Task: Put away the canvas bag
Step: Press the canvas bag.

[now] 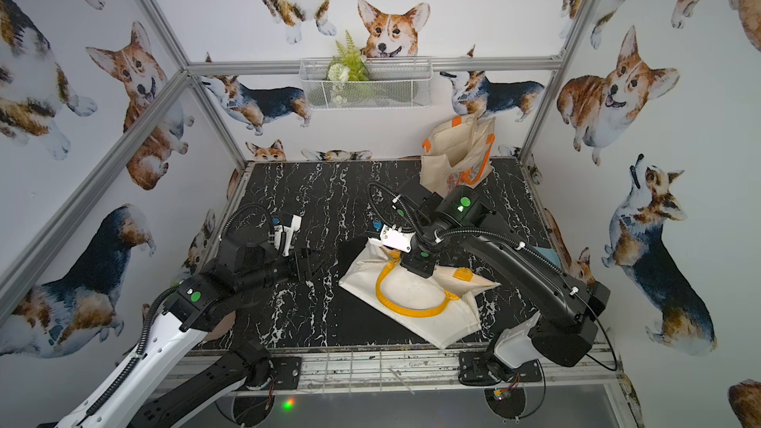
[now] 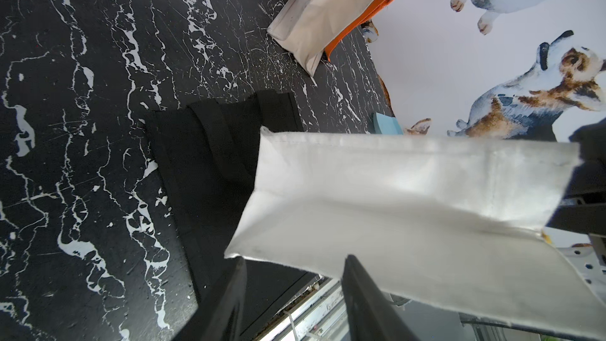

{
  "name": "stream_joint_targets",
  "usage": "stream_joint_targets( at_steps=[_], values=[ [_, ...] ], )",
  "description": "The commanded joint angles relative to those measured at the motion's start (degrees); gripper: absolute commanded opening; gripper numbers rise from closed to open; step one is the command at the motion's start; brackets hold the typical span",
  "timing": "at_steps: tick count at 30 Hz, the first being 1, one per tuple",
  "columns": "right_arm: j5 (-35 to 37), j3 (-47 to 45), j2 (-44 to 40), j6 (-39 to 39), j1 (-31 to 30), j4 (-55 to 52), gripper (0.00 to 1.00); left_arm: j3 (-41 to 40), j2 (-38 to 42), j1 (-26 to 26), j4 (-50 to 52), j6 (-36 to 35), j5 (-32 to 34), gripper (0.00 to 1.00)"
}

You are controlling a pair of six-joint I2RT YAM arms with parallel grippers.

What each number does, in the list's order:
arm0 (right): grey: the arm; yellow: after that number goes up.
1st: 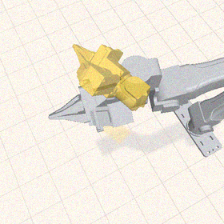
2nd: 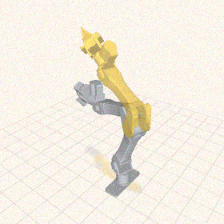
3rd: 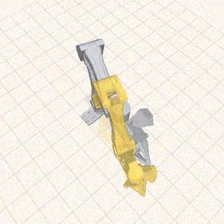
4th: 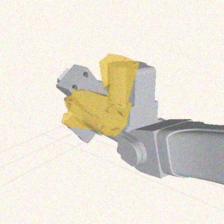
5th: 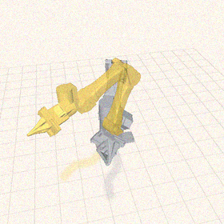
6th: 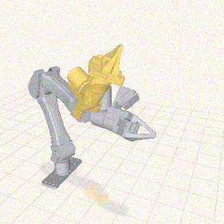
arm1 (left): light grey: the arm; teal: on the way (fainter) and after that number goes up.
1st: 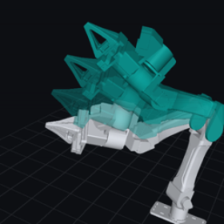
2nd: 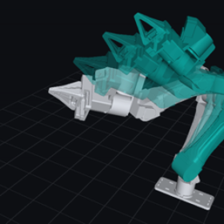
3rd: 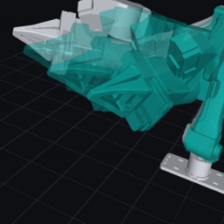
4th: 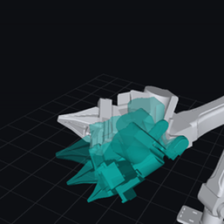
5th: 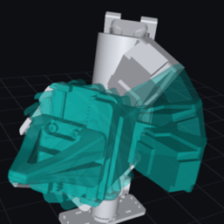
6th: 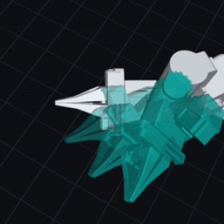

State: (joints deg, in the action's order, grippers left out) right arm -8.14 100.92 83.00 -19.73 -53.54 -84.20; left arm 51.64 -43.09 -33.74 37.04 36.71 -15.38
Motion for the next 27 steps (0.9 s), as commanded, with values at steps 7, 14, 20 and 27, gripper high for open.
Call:
stream_joint_targets(
  at_steps=[7,14,20,27],
  values=[
    [-2.79,-2.45,-1.04,2.40,0.01,3.40,0.45,-1.81,0.90,0.08,-2.85,1.00,-2.68,0.51],
    [-5.89,-2.95,-2.23,4.43,0.01,6.41,0.65,-7.53,3.73,0.07,-4.32,2.89,-3.67,0.51],
    [-5.09,3.72,0.01,10.03,-0.03,8.84,1.00,-9.78,5.69,0.07,-3.48,3.46,-3.88,0.51],
    [-9.96,22.68,12.95,25.25,2.94,7.71,1.00,-15.99,13.27,0.00,-1.50,7.03,-6.01,0.44]
  ],
)
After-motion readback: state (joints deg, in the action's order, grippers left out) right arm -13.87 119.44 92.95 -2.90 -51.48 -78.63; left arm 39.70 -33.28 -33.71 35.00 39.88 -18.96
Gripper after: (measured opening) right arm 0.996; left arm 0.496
